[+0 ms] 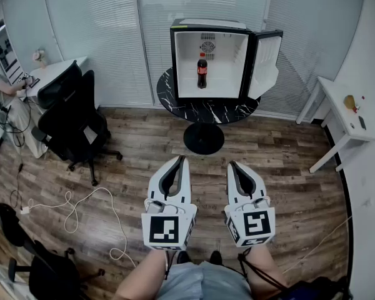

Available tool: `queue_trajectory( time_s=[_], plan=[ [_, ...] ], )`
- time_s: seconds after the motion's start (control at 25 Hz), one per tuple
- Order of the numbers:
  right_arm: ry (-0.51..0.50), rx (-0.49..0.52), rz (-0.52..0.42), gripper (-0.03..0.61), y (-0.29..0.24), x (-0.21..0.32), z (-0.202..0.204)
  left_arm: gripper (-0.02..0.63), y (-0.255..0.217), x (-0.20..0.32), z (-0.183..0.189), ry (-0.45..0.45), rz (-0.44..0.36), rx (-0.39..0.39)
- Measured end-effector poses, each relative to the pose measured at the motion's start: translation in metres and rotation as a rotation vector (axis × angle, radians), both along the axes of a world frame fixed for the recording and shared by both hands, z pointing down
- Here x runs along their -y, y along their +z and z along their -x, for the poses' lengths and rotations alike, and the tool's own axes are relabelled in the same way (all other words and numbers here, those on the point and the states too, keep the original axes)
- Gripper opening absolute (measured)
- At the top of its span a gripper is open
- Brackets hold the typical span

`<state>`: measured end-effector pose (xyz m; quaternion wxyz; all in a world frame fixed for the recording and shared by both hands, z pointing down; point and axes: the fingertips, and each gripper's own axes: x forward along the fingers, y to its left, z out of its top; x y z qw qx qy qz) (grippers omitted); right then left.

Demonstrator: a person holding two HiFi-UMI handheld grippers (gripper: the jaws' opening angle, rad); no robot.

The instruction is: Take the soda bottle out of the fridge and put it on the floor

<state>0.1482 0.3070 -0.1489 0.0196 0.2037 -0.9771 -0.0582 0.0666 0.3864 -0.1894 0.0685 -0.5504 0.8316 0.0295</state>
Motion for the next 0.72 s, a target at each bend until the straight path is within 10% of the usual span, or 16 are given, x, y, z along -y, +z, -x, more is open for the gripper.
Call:
queue_trajectory(
  time_s=[0.72],
  plan=[
    [0.06,-0.008,0.033,0.014,0.017,0.007,0.04,0.011,0.032,-0.001,0.05,0.045,0.036,-0.028]
  ],
)
